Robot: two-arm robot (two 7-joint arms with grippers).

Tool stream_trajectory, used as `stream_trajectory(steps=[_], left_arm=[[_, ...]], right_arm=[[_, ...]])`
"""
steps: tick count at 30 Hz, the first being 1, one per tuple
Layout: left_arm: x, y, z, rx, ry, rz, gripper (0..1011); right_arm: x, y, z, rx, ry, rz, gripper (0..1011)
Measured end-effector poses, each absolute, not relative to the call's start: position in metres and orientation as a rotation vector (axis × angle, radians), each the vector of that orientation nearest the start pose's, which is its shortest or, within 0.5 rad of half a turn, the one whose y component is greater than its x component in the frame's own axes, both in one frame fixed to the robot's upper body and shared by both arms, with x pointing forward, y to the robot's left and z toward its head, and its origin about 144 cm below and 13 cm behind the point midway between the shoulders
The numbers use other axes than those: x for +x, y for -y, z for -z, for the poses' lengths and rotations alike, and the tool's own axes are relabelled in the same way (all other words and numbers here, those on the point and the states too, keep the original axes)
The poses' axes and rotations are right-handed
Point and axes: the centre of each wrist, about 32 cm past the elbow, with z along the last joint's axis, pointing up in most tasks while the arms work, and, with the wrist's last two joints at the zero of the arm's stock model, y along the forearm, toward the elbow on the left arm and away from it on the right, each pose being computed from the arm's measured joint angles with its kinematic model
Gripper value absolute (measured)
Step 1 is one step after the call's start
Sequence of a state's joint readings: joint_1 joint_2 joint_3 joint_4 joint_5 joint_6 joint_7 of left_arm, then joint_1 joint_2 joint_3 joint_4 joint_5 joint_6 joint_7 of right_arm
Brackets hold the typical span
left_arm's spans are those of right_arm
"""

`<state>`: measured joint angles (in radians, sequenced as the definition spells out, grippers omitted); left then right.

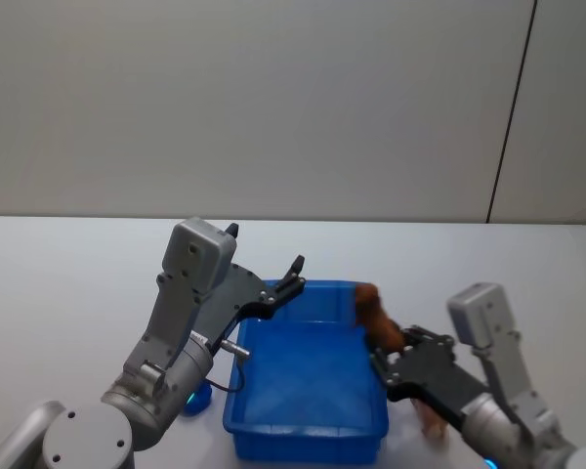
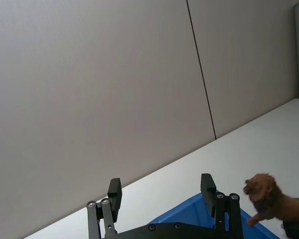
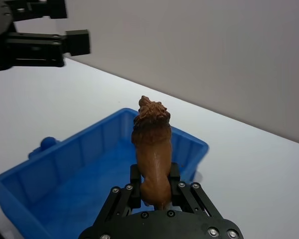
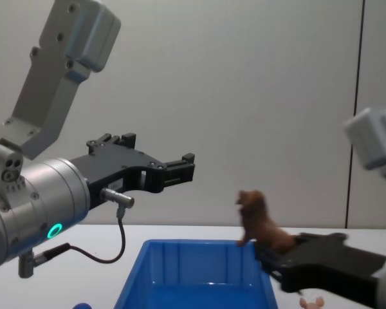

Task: Pick up the two dolls from the table and place them into the box.

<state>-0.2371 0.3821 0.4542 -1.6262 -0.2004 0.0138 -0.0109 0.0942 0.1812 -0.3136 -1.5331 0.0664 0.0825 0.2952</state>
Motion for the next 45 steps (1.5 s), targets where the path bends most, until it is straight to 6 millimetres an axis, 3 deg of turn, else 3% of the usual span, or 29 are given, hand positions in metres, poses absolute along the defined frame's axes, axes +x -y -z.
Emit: stream_trajectory(steps=[6,17,28,45], left_arm=[[0.492,-0.198,-1.204,0.061,0.268,-1.124,1001],[0.492,-0.198,-1.204,0.061,0.268,-1.124,1001],[0.492,-0.198,-1.204,0.061,0.268,-1.124,1001],[0.492,-0.198,-1.204,0.061,0.268,-1.124,1001]], right_arm=[[0.487,0.167,-1.143,-0.161,0.039,0.899,340],[0.508,0.145,-1.136,-0.181,0.024,0.836,688],[0.505,0.142,-1.133,-0.191,0.022,0.9,1001],[0.459,0.158,-1.132,-0.159,0.065,1.135,1001]])
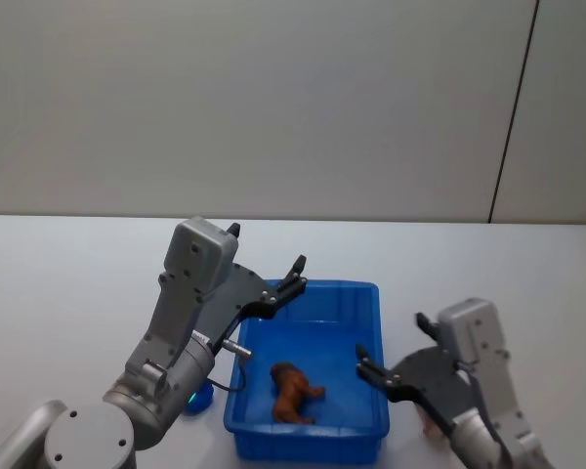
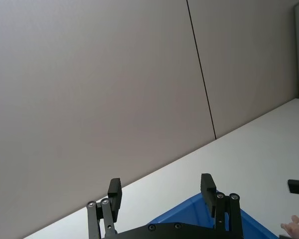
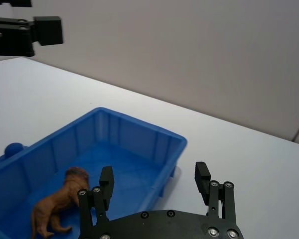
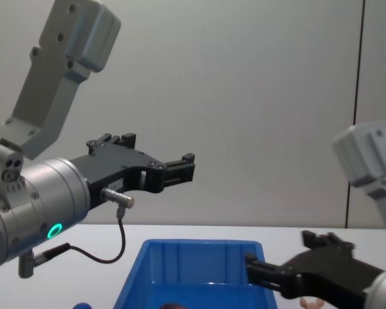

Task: Pick up the two dolls from the table and place them into the box.

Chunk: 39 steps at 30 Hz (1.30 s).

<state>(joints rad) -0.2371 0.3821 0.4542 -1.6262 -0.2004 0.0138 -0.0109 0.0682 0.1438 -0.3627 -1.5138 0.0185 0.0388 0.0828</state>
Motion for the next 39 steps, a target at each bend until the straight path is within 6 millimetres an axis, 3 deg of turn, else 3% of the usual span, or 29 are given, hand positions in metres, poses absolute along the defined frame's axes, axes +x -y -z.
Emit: stream_trajectory(steps=[17,36,39], left_arm=[[0.492,-0.198,-1.204,0.061,0.268,-1.124,1001],[0.492,-0.198,-1.204,0.061,0.268,-1.124,1001],[0.492,-0.198,-1.204,0.061,0.268,-1.124,1001]], right_arm=[[0.431,0.175,-1.125,-0.205,0.002,1.289,1001],[0.435,0.181,-1.1,-0.261,-0.096,1.28,1001],[0.436,0.181,-1.096,-0.268,-0.108,1.273,960]])
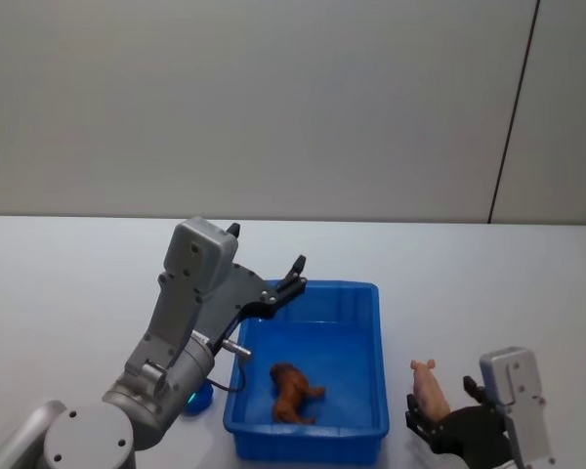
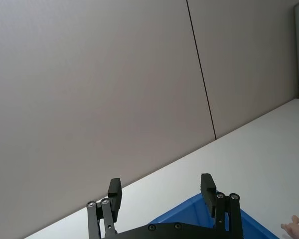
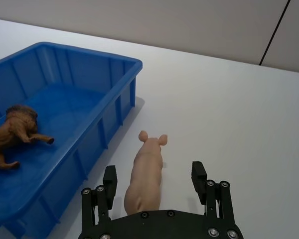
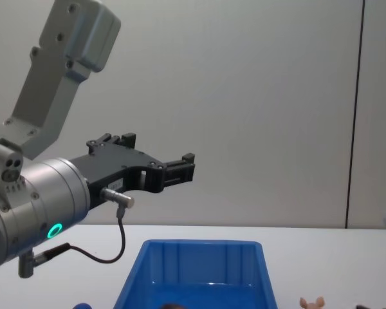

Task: Pick up the two dolls from the table and place them into the box.

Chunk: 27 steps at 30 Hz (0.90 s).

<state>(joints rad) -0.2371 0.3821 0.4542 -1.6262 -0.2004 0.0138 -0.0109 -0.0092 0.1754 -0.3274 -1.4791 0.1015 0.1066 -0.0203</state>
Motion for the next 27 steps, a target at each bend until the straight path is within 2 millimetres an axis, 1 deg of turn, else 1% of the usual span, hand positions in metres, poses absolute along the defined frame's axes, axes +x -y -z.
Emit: stream_trajectory(steps=[1,3,4,6,11,13,14,16,17,18,20,27], left_arm=[[0.492,-0.198,-1.204,0.061,0.268,-1.124,1001],[0.492,-0.198,-1.204,0.061,0.268,-1.124,1001],[0.492,-0.198,-1.204,0.061,0.268,-1.124,1001],[0.492,-0.198,-1.204,0.061,0.268,-1.124,1001],[0.492,-0.198,-1.204,0.061,0.268,-1.124,1001],[0.492,-0.198,-1.204,0.061,0.268,-1.124,1001],[0.492,-0.198,-1.204,0.061,0.268,-1.124,1001],[0.492,-0.198,-1.204,0.061,0.268,-1.124,1001],[0.492,-0.198,-1.204,0.061,0.268,-1.124,1001],[0.492,-0.198,-1.204,0.061,0.268,-1.124,1001],[0.492,-0.198,-1.204,0.061,0.268,-1.124,1001],[0.492,-0.198,-1.204,0.061,0.268,-1.124,1001]], right_arm=[[0.437,0.181,-1.094,-0.271,-0.114,1.269,921],[0.438,0.181,-1.092,-0.273,-0.119,1.264,889],[0.439,0.18,-1.09,-0.274,-0.123,1.259,839],[0.44,0.18,-1.089,-0.275,-0.128,1.256,806],[0.442,0.179,-1.084,-0.277,-0.14,1.245,634],[0.443,0.178,-1.083,-0.278,-0.142,1.243,594],[0.443,0.178,-1.083,-0.278,-0.143,1.242,536],[0.443,0.178,-1.082,-0.277,-0.145,1.241,503],[0.443,0.178,-1.082,-0.277,-0.145,1.241,450],[0.443,0.177,-1.082,-0.275,-0.146,1.241,418],[0.443,0.177,-1.082,-0.272,-0.147,1.241,383],[0.443,0.177,-1.087,-0.246,-0.132,1.249,383]])
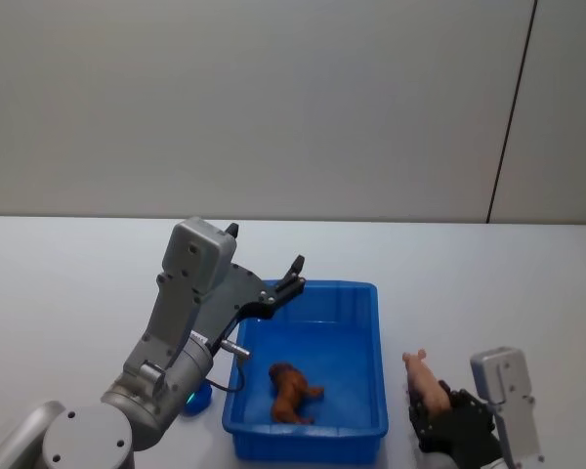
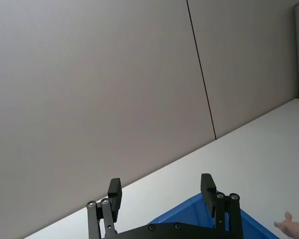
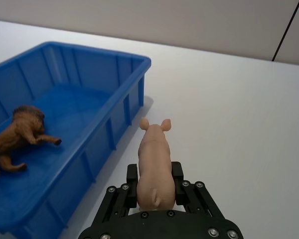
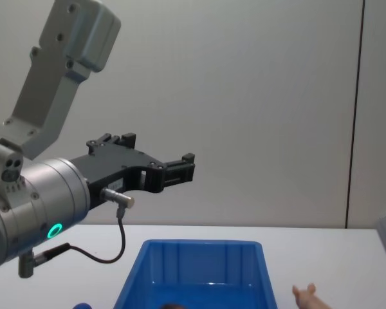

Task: Pick up the two dolls from the table and place them into the box.

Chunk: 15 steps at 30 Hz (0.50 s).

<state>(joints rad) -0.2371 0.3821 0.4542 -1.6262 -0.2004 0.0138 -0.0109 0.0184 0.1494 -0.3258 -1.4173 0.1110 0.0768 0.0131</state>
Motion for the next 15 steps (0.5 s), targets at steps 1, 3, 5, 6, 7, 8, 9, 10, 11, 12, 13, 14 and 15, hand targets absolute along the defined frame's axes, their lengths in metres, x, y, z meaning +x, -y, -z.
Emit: stream_trajectory(steps=[1,3,5,6,7,8,9,10,11,12,13,14,15], left_arm=[[0.492,-0.198,-1.204,0.061,0.268,-1.124,1001],[0.492,-0.198,-1.204,0.061,0.268,-1.124,1001],[0.492,-0.198,-1.204,0.061,0.268,-1.124,1001],[0.492,-0.198,-1.204,0.061,0.268,-1.124,1001],[0.492,-0.198,-1.204,0.061,0.268,-1.124,1001],[0.492,-0.198,-1.204,0.061,0.268,-1.124,1001],[0.492,-0.198,-1.204,0.061,0.268,-1.124,1001],[0.492,-0.198,-1.204,0.061,0.268,-1.124,1001],[0.492,-0.198,-1.204,0.061,0.268,-1.124,1001],[0.492,-0.198,-1.204,0.061,0.268,-1.124,1001],[0.492,-0.198,-1.204,0.061,0.268,-1.124,1001],[0.492,-0.198,-1.204,0.061,0.268,-1.124,1001],[0.492,-0.198,-1.204,0.061,0.268,-1.124,1001]], right_arm=[[0.444,0.176,-1.088,-0.242,-0.129,1.25,383],[0.444,0.176,-1.092,-0.225,-0.116,1.254,383],[0.444,0.176,-1.095,-0.208,-0.101,1.256,383],[0.444,0.176,-1.097,-0.201,-0.094,1.257,383],[0.444,0.176,-1.098,-0.194,-0.087,1.257,383],[0.445,0.176,-1.1,-0.182,-0.074,1.256,383],[0.445,0.176,-1.1,-0.182,-0.074,1.256,383],[0.445,0.176,-1.103,-0.171,-0.062,1.253,383],[0.445,0.175,-1.105,-0.163,-0.055,1.25,383],[0.446,0.175,-1.107,-0.148,-0.039,1.242,383],[0.446,0.175,-1.109,-0.142,-0.031,1.238,383],[0.448,0.174,-1.111,-0.129,-0.017,1.227,383],[0.448,0.174,-1.111,-0.129,-0.017,1.227,383]])
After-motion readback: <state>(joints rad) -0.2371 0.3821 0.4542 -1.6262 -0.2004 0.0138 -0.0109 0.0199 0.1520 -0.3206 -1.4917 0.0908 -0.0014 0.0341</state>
